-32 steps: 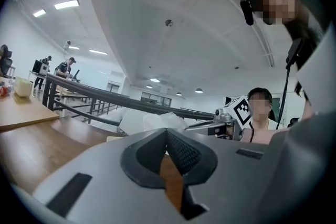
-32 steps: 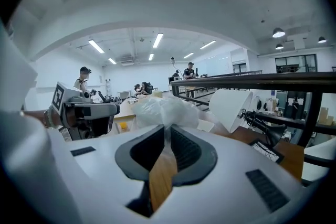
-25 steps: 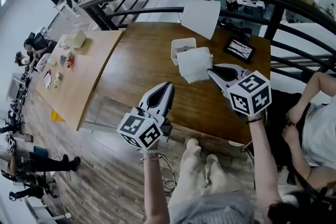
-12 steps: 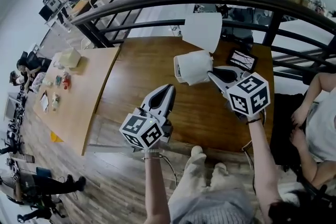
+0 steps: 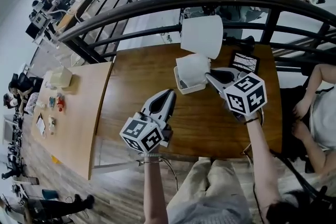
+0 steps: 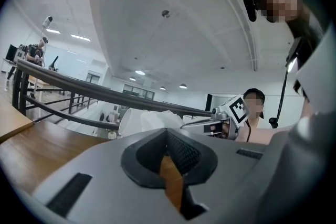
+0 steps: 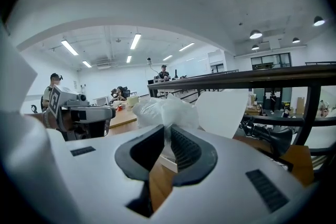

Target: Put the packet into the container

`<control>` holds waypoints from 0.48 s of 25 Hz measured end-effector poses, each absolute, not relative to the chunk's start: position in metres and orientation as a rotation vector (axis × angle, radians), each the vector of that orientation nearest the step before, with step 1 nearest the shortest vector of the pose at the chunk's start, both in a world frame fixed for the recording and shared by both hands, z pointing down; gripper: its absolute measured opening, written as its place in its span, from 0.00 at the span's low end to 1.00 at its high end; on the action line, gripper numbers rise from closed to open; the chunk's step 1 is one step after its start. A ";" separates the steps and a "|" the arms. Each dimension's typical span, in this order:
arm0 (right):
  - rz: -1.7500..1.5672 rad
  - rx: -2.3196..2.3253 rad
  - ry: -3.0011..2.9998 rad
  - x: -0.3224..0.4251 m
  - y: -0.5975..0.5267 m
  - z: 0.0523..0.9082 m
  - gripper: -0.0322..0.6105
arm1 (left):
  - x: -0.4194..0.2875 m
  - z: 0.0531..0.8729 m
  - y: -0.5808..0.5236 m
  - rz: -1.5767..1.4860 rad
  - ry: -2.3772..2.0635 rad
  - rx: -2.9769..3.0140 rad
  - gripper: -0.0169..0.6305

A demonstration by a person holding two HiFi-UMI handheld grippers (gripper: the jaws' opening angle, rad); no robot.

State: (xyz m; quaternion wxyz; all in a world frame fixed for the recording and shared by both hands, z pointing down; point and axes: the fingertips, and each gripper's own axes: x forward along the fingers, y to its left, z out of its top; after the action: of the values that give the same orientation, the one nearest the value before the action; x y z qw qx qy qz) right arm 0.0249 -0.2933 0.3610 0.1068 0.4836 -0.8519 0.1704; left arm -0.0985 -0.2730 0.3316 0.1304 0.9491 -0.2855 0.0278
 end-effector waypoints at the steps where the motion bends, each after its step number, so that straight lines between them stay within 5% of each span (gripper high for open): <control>1: 0.513 1.428 -2.505 0.024 -0.298 0.364 0.12 | -0.099 0.336 -0.277 0.091 -0.820 2.751 0.03; 12: 0.603 1.367 -2.465 0.012 -0.343 0.414 0.12 | -0.088 0.389 -0.320 0.166 -0.764 2.701 0.03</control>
State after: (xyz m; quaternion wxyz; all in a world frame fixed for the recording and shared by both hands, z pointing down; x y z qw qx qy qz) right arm 0.0117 -0.3426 0.4139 0.1291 0.4703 -0.8480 0.2073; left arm -0.0878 -0.3200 0.3886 0.1641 0.9475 -0.2681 0.0584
